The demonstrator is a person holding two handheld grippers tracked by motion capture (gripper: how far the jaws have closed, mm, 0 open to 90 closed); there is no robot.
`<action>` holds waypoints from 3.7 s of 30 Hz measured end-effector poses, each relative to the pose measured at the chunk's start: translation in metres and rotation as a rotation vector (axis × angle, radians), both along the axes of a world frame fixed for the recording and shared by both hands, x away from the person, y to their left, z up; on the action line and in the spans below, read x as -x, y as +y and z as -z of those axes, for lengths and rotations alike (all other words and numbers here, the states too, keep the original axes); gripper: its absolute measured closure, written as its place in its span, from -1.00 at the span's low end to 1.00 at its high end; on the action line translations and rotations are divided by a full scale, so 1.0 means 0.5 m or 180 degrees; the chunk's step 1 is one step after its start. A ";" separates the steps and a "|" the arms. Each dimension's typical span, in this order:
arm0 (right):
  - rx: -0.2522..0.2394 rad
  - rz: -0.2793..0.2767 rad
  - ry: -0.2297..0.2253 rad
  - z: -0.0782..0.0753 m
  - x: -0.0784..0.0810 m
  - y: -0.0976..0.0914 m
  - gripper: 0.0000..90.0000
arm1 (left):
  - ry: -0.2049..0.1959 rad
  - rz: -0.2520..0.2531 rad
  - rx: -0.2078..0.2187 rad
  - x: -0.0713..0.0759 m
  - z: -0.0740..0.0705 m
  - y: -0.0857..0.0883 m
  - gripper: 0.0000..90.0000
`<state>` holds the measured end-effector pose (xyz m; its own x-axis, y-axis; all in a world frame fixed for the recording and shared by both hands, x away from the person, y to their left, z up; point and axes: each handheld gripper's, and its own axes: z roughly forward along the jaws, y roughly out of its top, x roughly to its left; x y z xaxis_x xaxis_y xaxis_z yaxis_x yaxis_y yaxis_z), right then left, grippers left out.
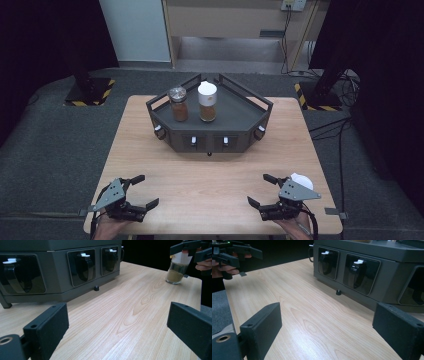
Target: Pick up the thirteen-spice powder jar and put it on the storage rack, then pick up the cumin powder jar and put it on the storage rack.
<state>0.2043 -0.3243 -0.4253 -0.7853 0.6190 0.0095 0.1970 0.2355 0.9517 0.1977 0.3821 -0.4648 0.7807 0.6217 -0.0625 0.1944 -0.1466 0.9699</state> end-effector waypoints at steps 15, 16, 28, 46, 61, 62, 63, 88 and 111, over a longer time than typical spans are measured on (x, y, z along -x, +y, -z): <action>-0.0014 0.0021 -0.0037 -0.004 0.006 -0.001 -0.81 | 0.0000 0.0015 -0.0017 0.000 -0.001 -0.002 -0.93; -0.0016 0.0032 -0.0050 -0.006 0.008 -0.001 -0.81 | 0.0001 0.0013 -0.0015 0.001 -0.001 -0.002 -0.93; -0.0147 0.0153 -0.0088 -0.047 0.027 -0.008 -0.83 | 0.0022 0.0009 -0.0017 -0.001 -0.001 -0.002 -0.94; -0.0086 0.0457 -0.0148 -0.114 0.059 -0.039 -0.83 | 0.0017 0.0014 -0.0026 -0.001 -0.001 -0.004 -0.94; -0.0125 0.0748 -0.0089 -0.123 0.072 -0.088 -0.83 | 0.0017 0.0010 -0.0031 0.000 -0.001 -0.005 -0.94; -0.0118 0.0764 -0.0084 -0.123 0.072 -0.090 -0.83 | 0.0016 0.0011 -0.0033 -0.001 -0.001 -0.005 -0.94; -0.0114 0.0785 -0.0076 -0.122 0.073 -0.093 -0.83 | 0.0017 0.0011 -0.0034 -0.001 -0.001 -0.005 -0.94; -0.0084 0.1124 0.0239 -0.061 0.078 -0.127 -0.82 | 0.0024 0.0008 -0.0044 -0.001 -0.002 -0.006 -0.94; -0.0022 0.1197 0.0454 -0.013 0.065 -0.121 -0.39 | 0.0024 0.0009 -0.0049 -0.001 -0.002 -0.006 -0.94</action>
